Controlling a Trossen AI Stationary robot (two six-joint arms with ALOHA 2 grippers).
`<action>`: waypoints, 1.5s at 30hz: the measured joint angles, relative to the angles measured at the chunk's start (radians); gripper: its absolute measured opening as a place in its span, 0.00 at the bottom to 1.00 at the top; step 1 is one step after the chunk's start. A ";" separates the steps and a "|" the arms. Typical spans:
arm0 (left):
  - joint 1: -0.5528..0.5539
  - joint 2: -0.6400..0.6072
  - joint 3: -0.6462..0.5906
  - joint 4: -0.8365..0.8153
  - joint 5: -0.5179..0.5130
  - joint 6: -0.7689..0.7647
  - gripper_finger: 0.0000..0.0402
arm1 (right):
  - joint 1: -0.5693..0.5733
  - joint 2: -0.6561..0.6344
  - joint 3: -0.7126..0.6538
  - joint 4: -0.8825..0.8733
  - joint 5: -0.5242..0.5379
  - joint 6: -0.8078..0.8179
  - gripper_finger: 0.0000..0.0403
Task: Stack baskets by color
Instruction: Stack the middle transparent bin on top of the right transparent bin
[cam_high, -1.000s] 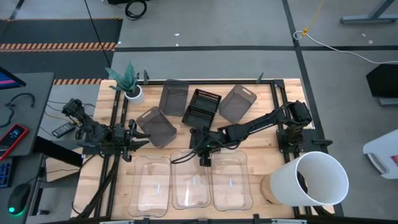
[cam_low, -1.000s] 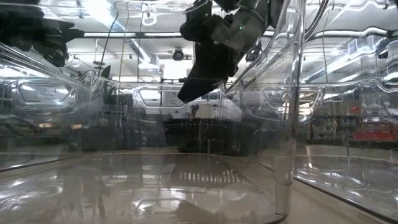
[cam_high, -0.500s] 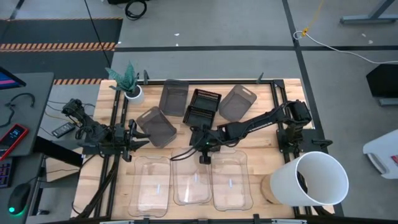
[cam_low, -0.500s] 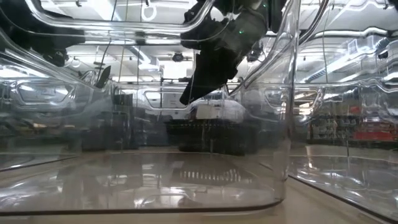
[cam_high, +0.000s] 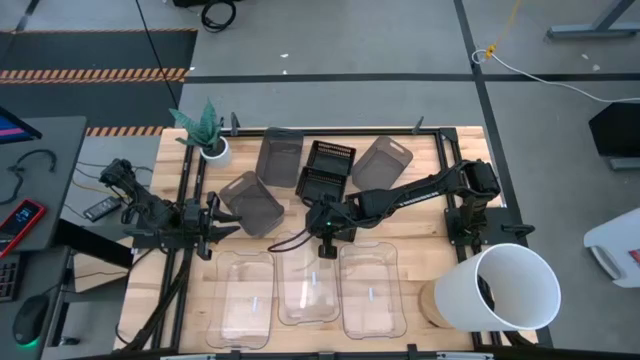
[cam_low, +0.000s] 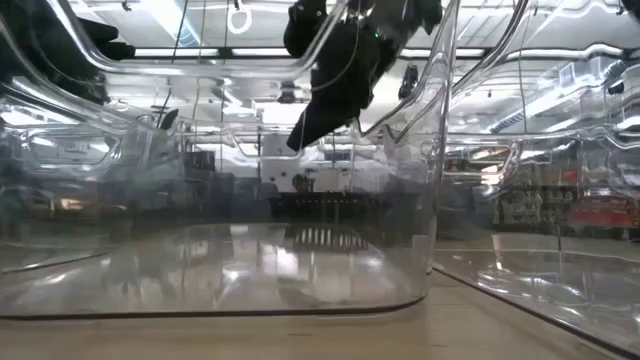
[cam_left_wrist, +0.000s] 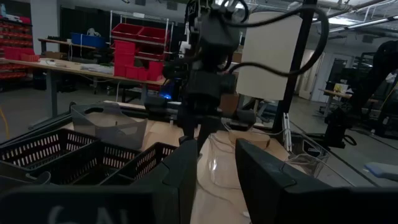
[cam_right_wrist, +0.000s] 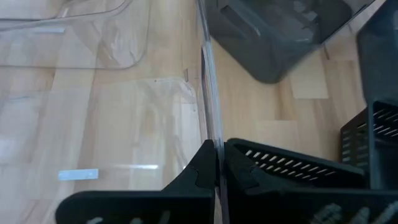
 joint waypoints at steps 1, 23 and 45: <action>0.000 0.000 0.000 0.000 0.000 0.000 0.29 | -0.002 0.000 0.012 -0.015 0.000 -0.002 0.01; 0.000 0.000 0.000 0.000 0.000 0.000 0.29 | -0.039 -0.009 0.159 -0.174 -0.001 -0.017 0.01; 0.000 0.000 0.000 0.000 0.000 0.000 0.29 | -0.047 -0.173 0.161 -0.226 -0.004 0.012 0.01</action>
